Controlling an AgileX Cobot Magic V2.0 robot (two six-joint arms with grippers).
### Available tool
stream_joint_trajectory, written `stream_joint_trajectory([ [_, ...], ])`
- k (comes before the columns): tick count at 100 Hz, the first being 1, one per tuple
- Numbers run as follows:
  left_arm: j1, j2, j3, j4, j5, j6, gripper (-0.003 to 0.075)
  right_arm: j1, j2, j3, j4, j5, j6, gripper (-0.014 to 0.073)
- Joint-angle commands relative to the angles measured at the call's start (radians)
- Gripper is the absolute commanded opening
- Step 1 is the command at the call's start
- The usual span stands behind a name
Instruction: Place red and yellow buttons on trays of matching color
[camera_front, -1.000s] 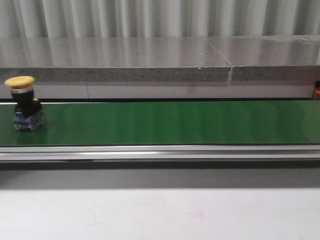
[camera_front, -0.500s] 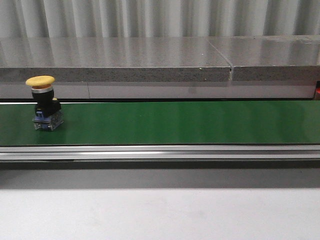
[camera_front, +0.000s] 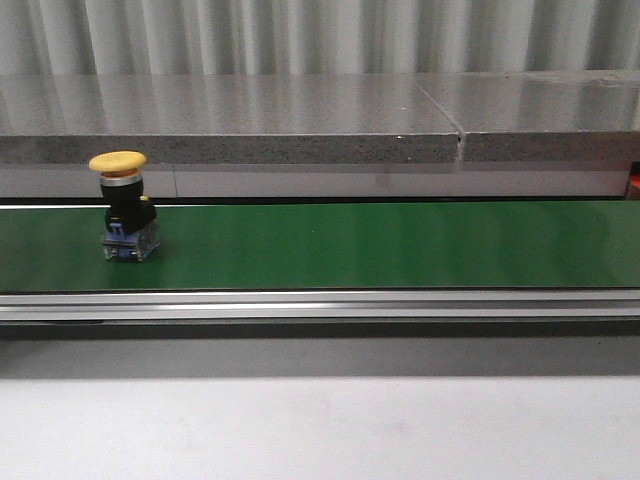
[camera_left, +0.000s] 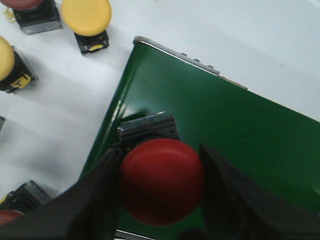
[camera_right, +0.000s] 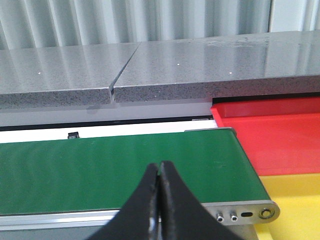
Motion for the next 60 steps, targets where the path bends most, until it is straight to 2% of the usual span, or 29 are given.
stream_joint_trajectory([
  [1, -0.012, -0.013, -0.025, -0.016, -0.025, 0.005, 0.0153, 0.0, -0.015, -0.019, -0.01, -0.079, 0.0, -0.0067],
  [24, -0.013, 0.046, -0.025, -0.012, 0.018, 0.005, 0.0155, 0.0, -0.015, -0.019, -0.01, -0.079, 0.0, -0.0067],
  [31, -0.013, 0.046, -0.025, -0.012, 0.016, 0.01, 0.0179, 0.0, -0.015, -0.019, -0.01, -0.079, 0.0, -0.0067],
  [38, -0.013, 0.046, -0.027, -0.018, 0.016, 0.02, 0.0257, 0.0, -0.015, -0.019, -0.01, -0.079, 0.0, -0.0067],
  [50, -0.013, 0.04, -0.027, -0.027, 0.018, 0.046, 0.0469, 0.0, -0.015, -0.019, -0.01, -0.079, 0.0, -0.0067],
  [55, -0.013, 0.03, -0.027, -0.029, 0.014, 0.048, 0.053, 0.0, -0.015, -0.019, -0.01, -0.079, 0.0, -0.0067],
  [60, -0.02, 0.015, -0.027, -0.029, 0.003, 0.062, 0.0554, 0.0, -0.015, -0.019, -0.01, -0.079, 0.0, -0.0067],
])
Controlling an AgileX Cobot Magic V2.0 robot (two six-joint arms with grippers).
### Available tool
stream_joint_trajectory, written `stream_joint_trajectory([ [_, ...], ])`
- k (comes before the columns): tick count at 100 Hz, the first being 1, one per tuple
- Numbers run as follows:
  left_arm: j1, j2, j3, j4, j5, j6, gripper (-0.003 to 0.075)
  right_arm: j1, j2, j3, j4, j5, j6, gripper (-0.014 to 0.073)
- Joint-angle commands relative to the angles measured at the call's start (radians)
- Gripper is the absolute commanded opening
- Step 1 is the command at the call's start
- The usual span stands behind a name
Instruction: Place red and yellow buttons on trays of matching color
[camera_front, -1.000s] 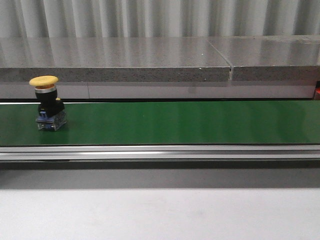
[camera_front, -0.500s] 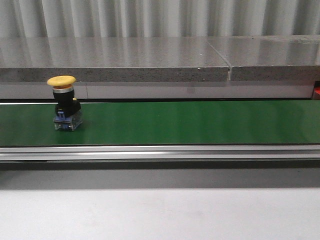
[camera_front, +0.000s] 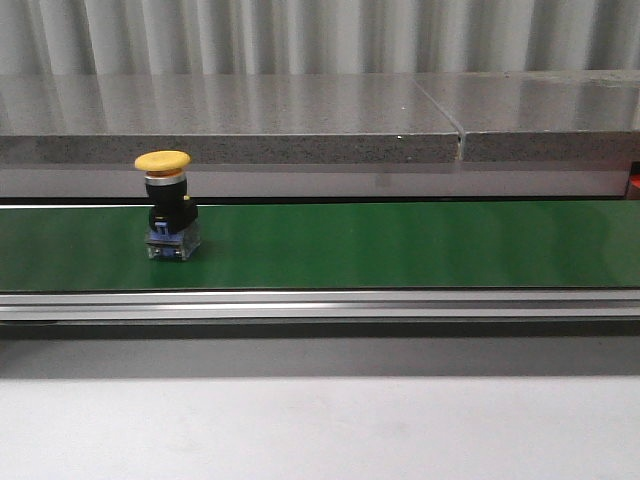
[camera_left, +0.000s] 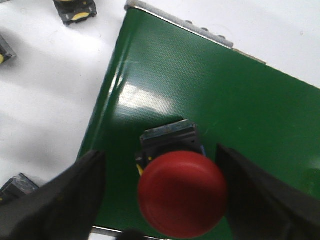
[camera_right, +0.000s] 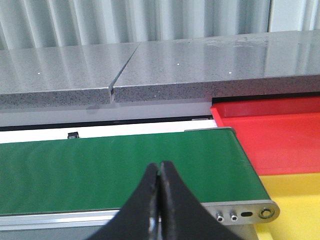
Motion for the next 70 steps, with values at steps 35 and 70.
stream_joint_trajectory([
  [35, -0.157, -0.245, -0.027, -0.007, -0.102, 0.102, 0.0521, 0.0, -0.015, -0.019, -0.01, -0.079, -0.002, -0.0067],
  [70, -0.301, -0.437, 0.062, -0.007, -0.186, 0.205, -0.0018, 0.0, -0.015, -0.019, -0.01, -0.079, -0.002, -0.0067],
])
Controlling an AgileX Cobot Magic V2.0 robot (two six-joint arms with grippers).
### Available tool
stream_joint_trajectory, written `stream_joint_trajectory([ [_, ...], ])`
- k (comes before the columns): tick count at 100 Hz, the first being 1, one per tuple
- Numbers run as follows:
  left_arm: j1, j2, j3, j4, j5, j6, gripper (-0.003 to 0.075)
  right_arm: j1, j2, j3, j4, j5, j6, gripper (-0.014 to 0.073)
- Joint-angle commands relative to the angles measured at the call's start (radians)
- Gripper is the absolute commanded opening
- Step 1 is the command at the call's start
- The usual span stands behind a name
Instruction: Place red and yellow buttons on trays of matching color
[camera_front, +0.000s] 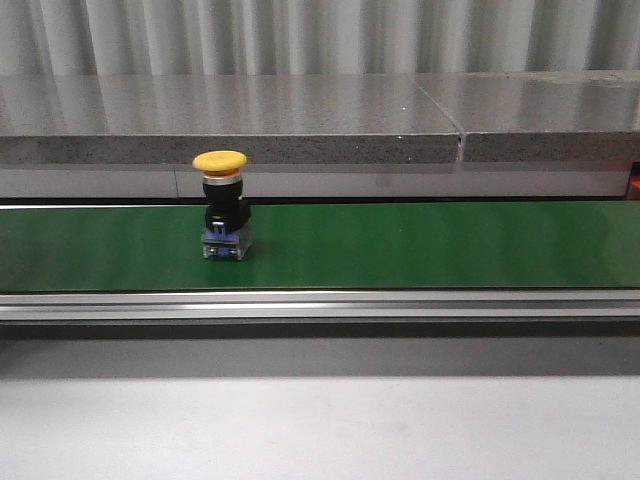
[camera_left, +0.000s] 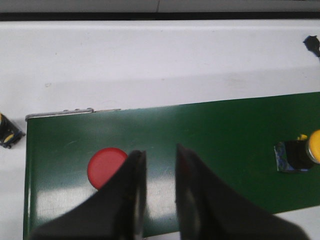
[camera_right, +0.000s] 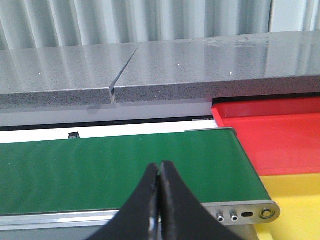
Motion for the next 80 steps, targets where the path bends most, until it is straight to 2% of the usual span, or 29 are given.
stream_joint_trajectory([
  [1, -0.035, -0.075, 0.011, -0.014, -0.077, 0.021, -0.0017, 0.0, -0.015, -0.019, -0.01, -0.079, 0.0, -0.0067],
  [26, -0.115, -0.241, 0.189, -0.016, -0.167, 0.092, -0.002, 0.0, -0.015, -0.019, -0.01, -0.079, 0.0, -0.0067],
  [51, -0.152, -0.456, 0.364, -0.023, -0.206, 0.092, -0.002, 0.0, -0.015, -0.019, -0.01, -0.079, 0.0, -0.0067],
  [80, -0.152, -0.749, 0.489, -0.023, -0.145, 0.092, -0.002, 0.0, -0.015, -0.019, -0.01, -0.087, 0.0, -0.0067],
])
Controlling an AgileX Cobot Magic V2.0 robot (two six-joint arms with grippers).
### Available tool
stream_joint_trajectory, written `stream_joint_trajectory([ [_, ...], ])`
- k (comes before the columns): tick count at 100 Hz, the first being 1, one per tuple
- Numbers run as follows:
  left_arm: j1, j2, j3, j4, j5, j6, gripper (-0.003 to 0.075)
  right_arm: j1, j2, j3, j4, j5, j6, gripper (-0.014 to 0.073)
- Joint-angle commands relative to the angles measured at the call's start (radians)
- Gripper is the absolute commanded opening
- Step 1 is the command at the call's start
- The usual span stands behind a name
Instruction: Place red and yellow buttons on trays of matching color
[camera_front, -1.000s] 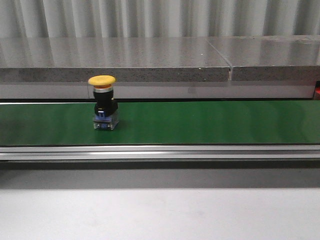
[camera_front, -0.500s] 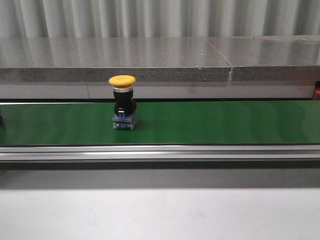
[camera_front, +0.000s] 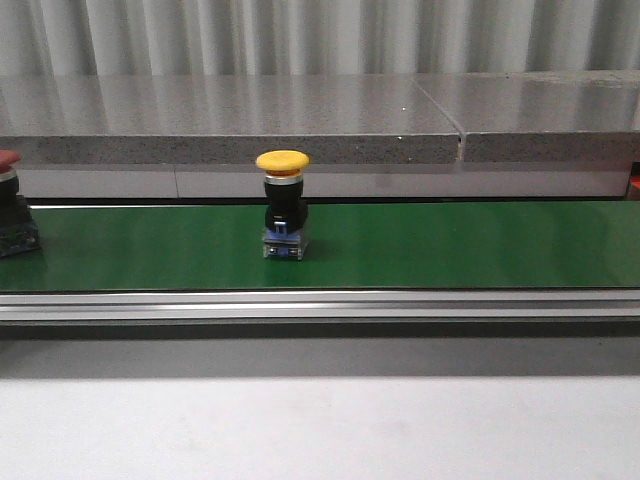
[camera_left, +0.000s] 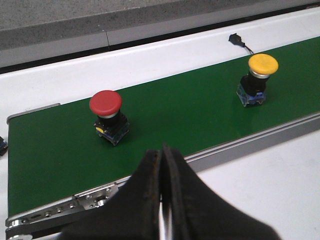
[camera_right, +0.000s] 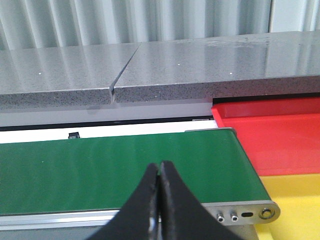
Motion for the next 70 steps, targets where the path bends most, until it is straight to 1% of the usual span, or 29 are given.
stream_joint_trajectory([
  [1, -0.006, -0.072, 0.002, -0.021, -0.032, 0.002, -0.002, 0.0, -0.015, -0.019, -0.01, -0.087, 0.0, -0.0067],
  [20, -0.006, -0.202, 0.038, -0.021, 0.061, 0.002, -0.002, 0.0, -0.015, -0.019, -0.01, -0.096, 0.0, -0.0067],
  [32, -0.006, -0.252, 0.041, -0.019, 0.076, 0.002, -0.002, 0.003, -0.013, -0.029, -0.011, -0.138, 0.0, -0.0067],
  [43, -0.006, -0.269, 0.041, -0.019, 0.074, 0.002, -0.002, 0.003, 0.006, -0.075, -0.022, -0.075, 0.0, -0.0067],
  [56, -0.006, -0.269, 0.041, -0.019, 0.074, 0.002, -0.002, 0.003, 0.089, -0.171, -0.046, 0.028, -0.001, -0.0067],
  [70, -0.006, -0.269, 0.041, -0.019, 0.074, 0.002, -0.002, 0.003, 0.229, -0.289, -0.144, 0.099, -0.012, -0.0067],
])
